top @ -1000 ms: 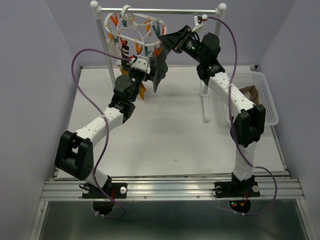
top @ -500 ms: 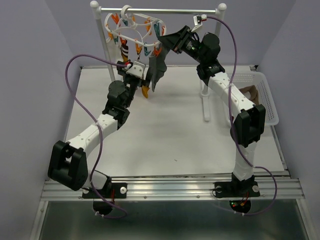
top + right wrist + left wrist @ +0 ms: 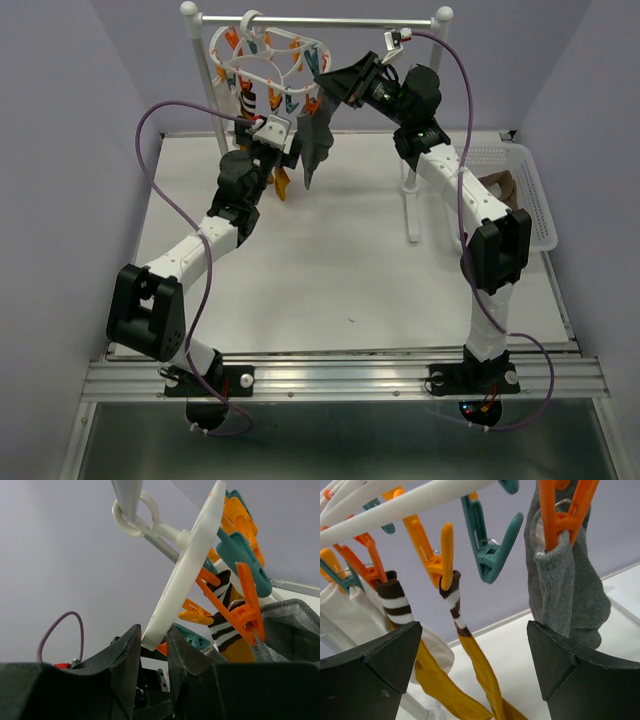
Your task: Clip the socks to the hanger
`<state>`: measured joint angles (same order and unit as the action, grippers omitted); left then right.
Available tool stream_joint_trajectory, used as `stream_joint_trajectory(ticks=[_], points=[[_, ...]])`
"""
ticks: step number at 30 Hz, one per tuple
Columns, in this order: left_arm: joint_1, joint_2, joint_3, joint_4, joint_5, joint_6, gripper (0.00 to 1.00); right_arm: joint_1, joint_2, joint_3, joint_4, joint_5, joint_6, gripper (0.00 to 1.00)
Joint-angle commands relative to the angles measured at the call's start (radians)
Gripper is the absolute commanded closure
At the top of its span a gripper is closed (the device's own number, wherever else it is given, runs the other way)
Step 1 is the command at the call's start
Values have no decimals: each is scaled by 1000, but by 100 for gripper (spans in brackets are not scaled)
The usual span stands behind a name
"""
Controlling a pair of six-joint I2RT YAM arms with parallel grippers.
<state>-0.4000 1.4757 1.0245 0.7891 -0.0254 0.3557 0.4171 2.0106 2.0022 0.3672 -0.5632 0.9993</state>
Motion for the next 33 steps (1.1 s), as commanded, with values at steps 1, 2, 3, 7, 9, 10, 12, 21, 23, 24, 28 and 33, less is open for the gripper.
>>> stream_joint_trajectory(ticks=[1, 2, 3, 7, 9, 10, 12, 21, 23, 24, 28, 33], points=[[-2, 11, 83, 90, 70, -27, 2, -1, -24, 32, 53, -21, 5, 68], [-2, 17, 89, 97, 80, -37, 2, -1, -23, 30, 56, -20, 9, 68], [-2, 23, 95, 105, 99, -47, 3, -1, -23, 30, 56, -21, 10, 68], [-3, 52, 126, 148, 130, -86, 9, -1, -24, 21, 61, -23, 12, 68], [-3, 61, 137, 173, 136, -87, 11, -1, -24, 21, 62, -29, 12, 68], [-3, 70, 150, 177, 134, -87, 12, -1, -24, 21, 62, -32, 12, 68], [-3, 78, 164, 182, 116, -87, 14, -1, -26, 21, 62, -37, 9, 68], [-2, 97, 190, 219, 143, -100, 22, -1, -29, 15, 64, -50, -5, 68], [-2, 98, 194, 220, 156, -95, 22, -1, -30, 15, 64, -52, -10, 69], [-2, 98, 194, 217, 179, -89, 22, -1, -30, 15, 64, -55, -10, 69], [-2, 86, 192, 187, 242, -52, 23, -1, -35, 4, 62, -55, -16, 69], [19, 81, 213, 121, 346, -52, 23, -1, -42, 0, 62, -56, -21, 68]])
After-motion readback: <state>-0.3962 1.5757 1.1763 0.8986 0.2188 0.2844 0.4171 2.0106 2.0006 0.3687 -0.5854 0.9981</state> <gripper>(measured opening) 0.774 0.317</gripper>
